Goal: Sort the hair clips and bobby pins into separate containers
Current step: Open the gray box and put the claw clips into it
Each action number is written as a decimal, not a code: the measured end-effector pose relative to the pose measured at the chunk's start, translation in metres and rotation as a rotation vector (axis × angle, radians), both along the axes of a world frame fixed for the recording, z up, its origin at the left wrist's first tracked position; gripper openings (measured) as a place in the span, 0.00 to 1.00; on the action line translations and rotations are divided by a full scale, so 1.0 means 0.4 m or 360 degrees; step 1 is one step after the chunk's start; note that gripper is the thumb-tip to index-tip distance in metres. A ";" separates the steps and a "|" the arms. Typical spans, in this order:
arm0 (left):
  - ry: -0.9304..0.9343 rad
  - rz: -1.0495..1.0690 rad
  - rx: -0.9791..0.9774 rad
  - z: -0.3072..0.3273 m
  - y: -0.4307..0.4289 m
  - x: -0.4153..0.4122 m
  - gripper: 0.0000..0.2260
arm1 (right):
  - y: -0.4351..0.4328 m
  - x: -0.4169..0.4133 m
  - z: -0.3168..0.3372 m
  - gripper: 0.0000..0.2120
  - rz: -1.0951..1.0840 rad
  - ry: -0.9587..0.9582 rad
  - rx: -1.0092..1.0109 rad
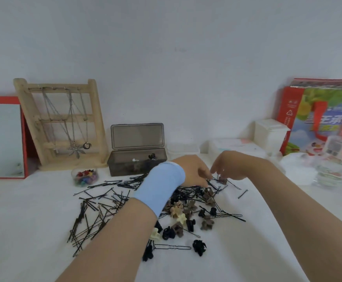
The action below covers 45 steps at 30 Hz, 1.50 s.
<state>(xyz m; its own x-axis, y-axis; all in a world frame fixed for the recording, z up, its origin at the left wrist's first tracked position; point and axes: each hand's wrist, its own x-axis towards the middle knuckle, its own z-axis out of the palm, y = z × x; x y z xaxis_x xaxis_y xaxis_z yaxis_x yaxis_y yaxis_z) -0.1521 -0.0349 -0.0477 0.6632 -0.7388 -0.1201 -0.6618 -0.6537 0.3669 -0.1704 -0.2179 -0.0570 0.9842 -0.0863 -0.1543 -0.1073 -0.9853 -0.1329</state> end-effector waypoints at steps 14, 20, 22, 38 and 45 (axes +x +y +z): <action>-0.0140 0.0020 0.0032 -0.052 -0.007 -0.020 0.08 | 0.029 -0.050 -0.026 0.17 -0.0002 -0.0202 0.0257; -0.0138 -0.0065 0.0230 -0.059 -0.007 -0.035 0.18 | 0.078 -0.080 -0.007 0.09 -0.0016 0.0025 0.0284; -0.0164 -0.0038 0.0234 -0.057 -0.004 -0.034 0.16 | 0.086 -0.087 -0.006 0.11 -0.0048 0.0134 0.0211; -0.0100 0.0053 0.0202 -0.031 0.060 -0.034 0.15 | 0.112 -0.092 -0.007 0.11 -0.0097 0.0283 0.0313; -0.0158 0.0159 0.0157 -0.026 0.071 -0.056 0.13 | 0.111 -0.142 -0.003 0.14 0.0025 0.0382 0.0030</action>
